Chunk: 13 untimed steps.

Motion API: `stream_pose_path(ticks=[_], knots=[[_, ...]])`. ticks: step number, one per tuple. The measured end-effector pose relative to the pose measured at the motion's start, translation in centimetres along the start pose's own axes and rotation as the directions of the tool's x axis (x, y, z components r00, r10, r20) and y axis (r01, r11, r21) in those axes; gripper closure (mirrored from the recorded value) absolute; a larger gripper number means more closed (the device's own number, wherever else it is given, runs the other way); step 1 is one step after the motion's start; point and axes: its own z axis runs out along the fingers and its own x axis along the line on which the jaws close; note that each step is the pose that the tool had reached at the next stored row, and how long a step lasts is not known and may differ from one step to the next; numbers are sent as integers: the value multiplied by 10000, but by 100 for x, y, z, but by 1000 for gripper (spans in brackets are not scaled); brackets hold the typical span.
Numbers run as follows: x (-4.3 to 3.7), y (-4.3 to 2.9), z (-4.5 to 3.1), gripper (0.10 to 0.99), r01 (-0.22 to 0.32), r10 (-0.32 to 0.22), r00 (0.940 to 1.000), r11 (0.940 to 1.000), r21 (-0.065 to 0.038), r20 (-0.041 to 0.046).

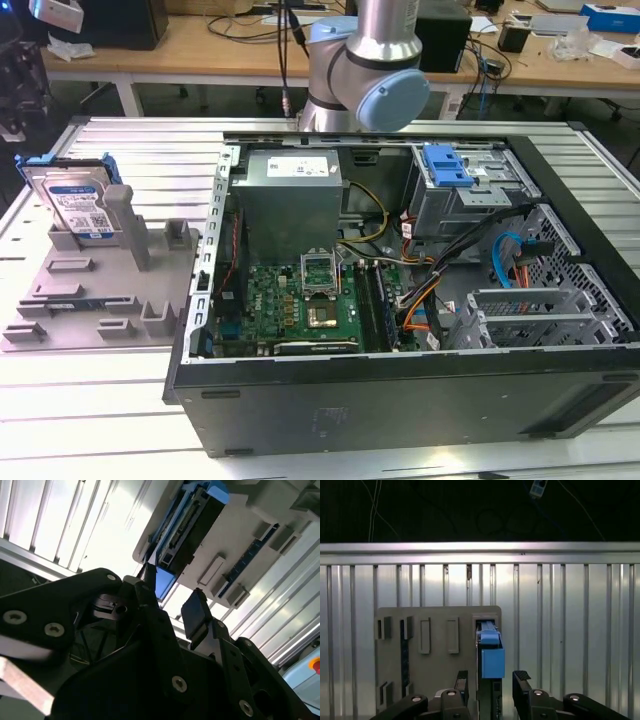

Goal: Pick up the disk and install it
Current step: 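Pick up the disk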

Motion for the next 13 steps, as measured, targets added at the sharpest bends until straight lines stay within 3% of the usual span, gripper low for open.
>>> stream_pose_path(ticks=[8,13], knots=[[1,1,85,604,-1,1,9999,10000,-1,100],[-24,6,114,604,0,0,9999,10000,0,118]])
